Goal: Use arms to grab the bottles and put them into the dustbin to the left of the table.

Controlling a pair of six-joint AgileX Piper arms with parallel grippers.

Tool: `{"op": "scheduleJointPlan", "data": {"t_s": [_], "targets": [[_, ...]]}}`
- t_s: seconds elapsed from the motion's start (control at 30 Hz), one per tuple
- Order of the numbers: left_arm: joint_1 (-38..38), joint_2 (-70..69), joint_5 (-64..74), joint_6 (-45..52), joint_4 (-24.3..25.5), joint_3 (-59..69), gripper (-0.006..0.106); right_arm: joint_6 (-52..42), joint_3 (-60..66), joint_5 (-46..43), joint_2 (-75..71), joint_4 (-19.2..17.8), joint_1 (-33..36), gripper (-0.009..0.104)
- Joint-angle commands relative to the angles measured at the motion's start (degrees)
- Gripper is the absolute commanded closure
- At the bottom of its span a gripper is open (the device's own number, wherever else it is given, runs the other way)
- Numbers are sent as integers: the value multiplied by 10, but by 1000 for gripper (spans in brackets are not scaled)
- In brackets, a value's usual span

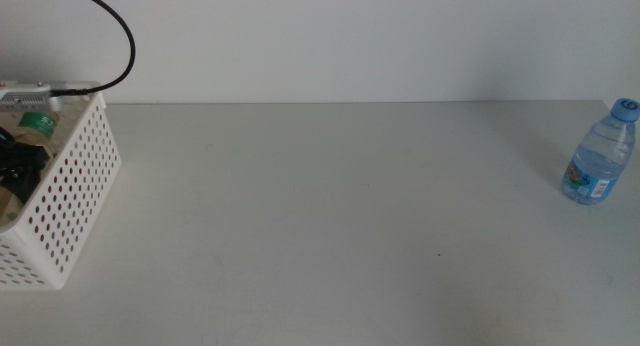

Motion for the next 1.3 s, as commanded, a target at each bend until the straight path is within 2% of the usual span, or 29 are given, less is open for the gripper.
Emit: {"op": "scheduleJointPlan", "data": {"t_s": [0.0,0.07,0.1,0.13,0.17,0.37,0.6,0.97,1.27], "targets": [[0,-39,11,0,-7,-25,81,-3,-5,-42,-12,-7,-3,1],[0,-39,4,0,-7,-25,63,-3,-5,-42,-12,-7,-3,1],[0,-39,1,3,-5,-25,21,-3,-5,-42,-12,-7,-3,1],[0,-39,0,3,-2,-25,10,-3,-5,-42,-12,-7,-3,1],[-1,-39,2,3,-2,-26,7,-3,-5,-42,-12,-7,-3,1],[-16,-44,49,-34,30,-80,7,-3,-5,-42,-12,-7,-3,1],[-63,-112,40,-67,30,-116,7,-3,-5,-42,-12,-7,-3,1],[-210,-242,-12,-127,7,-116,7,-3,-5,-42,-12,-7,-3,1],[-348,-324,14,-134,27,-97,7,-3,-5,-42,-12,-7,-3,1]]}}
